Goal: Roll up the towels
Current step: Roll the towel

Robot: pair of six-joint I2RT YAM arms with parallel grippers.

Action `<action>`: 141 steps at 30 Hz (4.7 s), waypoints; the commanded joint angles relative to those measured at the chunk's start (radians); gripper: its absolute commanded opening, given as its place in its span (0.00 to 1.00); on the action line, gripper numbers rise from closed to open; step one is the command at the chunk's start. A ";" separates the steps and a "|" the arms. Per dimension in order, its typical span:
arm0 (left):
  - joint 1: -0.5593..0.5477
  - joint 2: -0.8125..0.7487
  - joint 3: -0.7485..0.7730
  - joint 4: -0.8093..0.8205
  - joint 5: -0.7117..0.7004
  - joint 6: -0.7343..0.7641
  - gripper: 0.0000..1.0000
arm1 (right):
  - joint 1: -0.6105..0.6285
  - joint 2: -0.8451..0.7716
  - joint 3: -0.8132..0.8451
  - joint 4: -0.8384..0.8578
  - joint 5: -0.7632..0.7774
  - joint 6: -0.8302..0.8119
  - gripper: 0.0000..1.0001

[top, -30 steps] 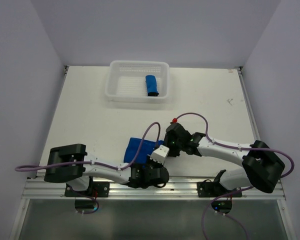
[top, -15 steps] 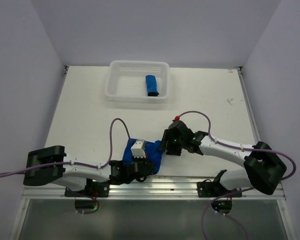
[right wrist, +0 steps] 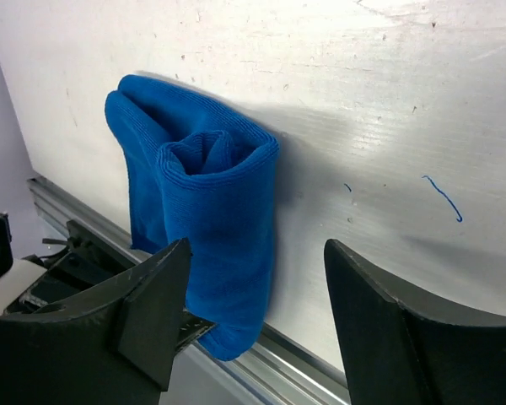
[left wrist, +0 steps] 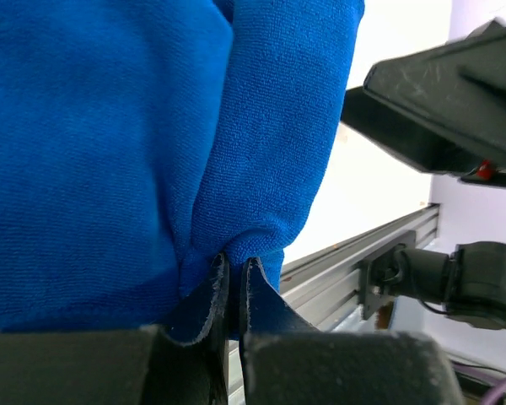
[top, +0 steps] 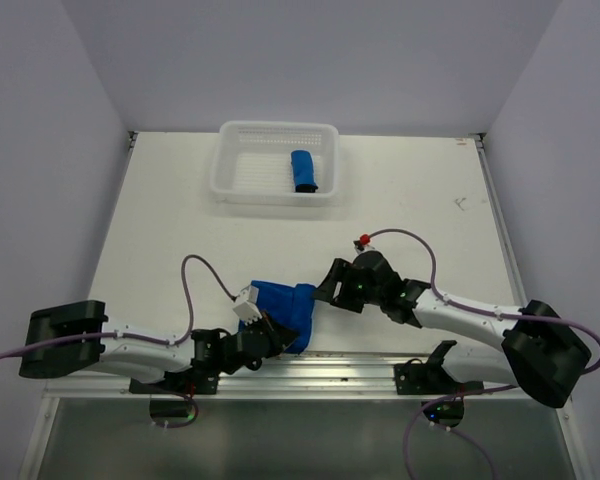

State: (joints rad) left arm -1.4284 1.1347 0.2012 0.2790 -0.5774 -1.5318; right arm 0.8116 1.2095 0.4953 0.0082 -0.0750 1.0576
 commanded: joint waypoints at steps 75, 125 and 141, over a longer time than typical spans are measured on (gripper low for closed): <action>-0.202 0.237 0.553 -0.565 -0.366 0.416 0.70 | 0.144 0.038 0.186 -0.410 0.208 0.088 0.08; -0.216 0.567 0.692 -0.537 -0.394 0.415 0.00 | 0.054 -0.024 0.094 -0.435 0.153 0.111 0.24; -0.193 0.346 0.386 -0.166 -0.253 0.377 0.00 | -0.084 0.074 0.170 -0.433 0.139 0.005 0.47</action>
State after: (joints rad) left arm -1.6146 1.5124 0.6159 0.0811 -0.8509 -1.1206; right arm 0.7689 1.2583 0.6277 -0.4274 -0.0185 1.1046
